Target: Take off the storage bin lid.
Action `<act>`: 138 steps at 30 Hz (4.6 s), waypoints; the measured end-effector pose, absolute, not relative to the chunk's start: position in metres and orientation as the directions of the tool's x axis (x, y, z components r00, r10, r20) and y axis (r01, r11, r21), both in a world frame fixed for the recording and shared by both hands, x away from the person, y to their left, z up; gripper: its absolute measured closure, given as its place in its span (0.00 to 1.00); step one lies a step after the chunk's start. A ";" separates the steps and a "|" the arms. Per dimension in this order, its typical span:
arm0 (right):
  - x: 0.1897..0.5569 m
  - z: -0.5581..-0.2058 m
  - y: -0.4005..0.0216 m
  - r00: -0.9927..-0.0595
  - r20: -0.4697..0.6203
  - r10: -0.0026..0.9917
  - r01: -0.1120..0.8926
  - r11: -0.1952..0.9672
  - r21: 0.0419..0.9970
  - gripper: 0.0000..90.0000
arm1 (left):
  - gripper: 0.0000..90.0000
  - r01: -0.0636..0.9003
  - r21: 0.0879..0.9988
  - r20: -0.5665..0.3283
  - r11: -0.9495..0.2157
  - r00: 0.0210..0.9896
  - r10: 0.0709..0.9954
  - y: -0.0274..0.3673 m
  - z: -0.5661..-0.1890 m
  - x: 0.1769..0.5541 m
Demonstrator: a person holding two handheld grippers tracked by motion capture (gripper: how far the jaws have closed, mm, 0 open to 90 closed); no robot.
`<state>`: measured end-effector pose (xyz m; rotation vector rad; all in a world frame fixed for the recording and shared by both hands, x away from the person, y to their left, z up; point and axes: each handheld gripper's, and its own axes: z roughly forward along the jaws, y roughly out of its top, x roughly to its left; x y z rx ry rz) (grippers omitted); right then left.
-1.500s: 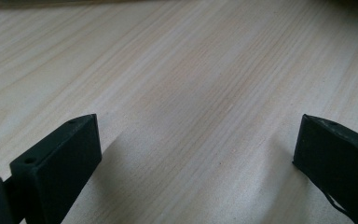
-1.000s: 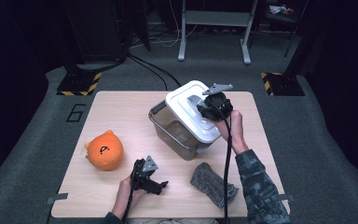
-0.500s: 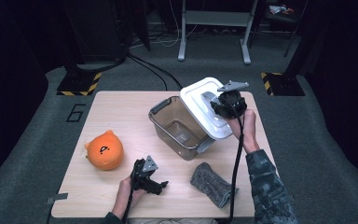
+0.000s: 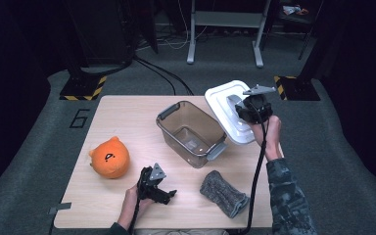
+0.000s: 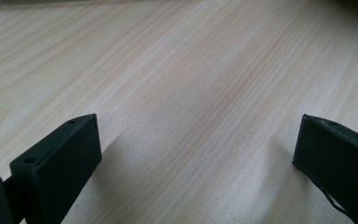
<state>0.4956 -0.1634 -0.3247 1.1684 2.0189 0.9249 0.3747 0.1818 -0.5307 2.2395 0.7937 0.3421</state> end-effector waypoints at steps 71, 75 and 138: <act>0.536 -0.462 -0.206 -0.117 -0.045 0.992 0.694 0.114 0.711 0.73 | 0.00 0.437 0.713 0.011 -0.548 0.774 0.633 0.182 -0.531 0.375; 0.538 -0.466 -0.204 -0.106 -0.040 0.994 0.707 0.104 0.699 0.73 | 0.00 0.438 0.713 0.011 -0.548 0.774 0.633 0.182 -0.531 0.375; 0.401 -0.474 -0.242 -0.273 -0.025 0.962 0.636 0.200 0.746 0.02 | 0.00 0.437 0.713 0.014 -0.549 0.773 0.634 0.182 -0.531 0.375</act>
